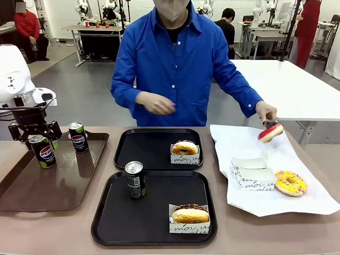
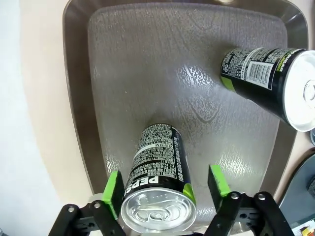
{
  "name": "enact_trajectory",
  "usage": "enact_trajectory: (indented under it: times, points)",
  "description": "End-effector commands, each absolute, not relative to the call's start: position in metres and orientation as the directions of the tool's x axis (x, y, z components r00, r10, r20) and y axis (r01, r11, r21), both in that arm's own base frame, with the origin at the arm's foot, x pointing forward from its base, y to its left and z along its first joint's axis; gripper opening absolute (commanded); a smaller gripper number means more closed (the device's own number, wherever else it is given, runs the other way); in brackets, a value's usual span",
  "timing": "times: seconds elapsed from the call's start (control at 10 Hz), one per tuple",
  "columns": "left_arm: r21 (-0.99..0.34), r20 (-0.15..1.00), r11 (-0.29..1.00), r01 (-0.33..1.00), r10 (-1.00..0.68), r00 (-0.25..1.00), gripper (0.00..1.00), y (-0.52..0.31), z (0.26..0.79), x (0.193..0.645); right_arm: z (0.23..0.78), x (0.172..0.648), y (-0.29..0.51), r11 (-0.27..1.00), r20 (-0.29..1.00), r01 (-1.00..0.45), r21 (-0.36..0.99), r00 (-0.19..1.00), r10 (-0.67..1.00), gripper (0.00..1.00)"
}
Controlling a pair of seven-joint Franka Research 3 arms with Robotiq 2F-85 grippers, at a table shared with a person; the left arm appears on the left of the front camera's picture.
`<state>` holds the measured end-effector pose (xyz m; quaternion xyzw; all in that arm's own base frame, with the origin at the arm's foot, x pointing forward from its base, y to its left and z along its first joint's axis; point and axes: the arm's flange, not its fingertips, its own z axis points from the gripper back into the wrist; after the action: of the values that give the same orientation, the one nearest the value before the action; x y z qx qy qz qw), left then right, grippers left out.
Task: Set up donuts and drinks on trays.
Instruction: Pick up one Pepsi coke from the Handle tray and place it on the Flat Tray without a Pepsi coke.
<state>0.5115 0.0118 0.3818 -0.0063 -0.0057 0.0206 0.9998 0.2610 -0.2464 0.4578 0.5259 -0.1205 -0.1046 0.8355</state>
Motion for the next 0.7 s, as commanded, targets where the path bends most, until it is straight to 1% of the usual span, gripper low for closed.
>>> enact_trajectory:
  times: [0.0,0.1,0.2,0.3,0.4,0.5,0.6]
  points:
    - [0.015,0.032,0.998,-0.066,0.066,0.997,0.68,0.0118,0.3793,0.5138,0.4569,0.2593,-0.2476,0.424,0.093,0.041,0.905,0.952,-0.290,1.00]
    - [0.014,0.035,0.997,-0.071,0.071,0.997,0.65,0.0122,0.3803,0.5151,0.4569,0.2593,-0.2476,0.424,0.093,0.041,0.905,0.952,-0.290,1.00]
    - [0.013,0.044,0.997,-0.076,0.075,0.996,0.49,0.0125,0.3813,0.5155,0.4569,0.2593,-0.2476,0.424,0.093,0.041,0.905,0.952,-0.290,1.00]
    - [0.011,0.051,0.997,-0.079,0.078,0.996,0.46,0.0128,0.3818,0.5149,0.4569,0.2593,-0.2476,0.424,0.093,0.041,0.905,0.952,-0.290,1.00]
    - [0.008,0.052,0.997,-0.082,0.081,0.995,0.29,0.0130,0.3819,0.5143,0.4569,0.2593,-0.2476,0.424,0.093,0.041,0.905,0.952,-0.290,1.00]
    - [0.008,0.050,0.997,-0.080,0.079,0.996,0.27,0.0135,0.3825,0.5149,0.4569,0.2593,-0.2476,0.424,0.093,0.041,0.905,0.952,-0.290,1.00]
    - [0.005,0.047,0.997,-0.078,0.078,0.996,0.10,0.0143,0.3841,0.5158,0.4569,0.2593,-0.2476,0.424,0.093,0.041,0.905,0.952,-0.290,1.00]
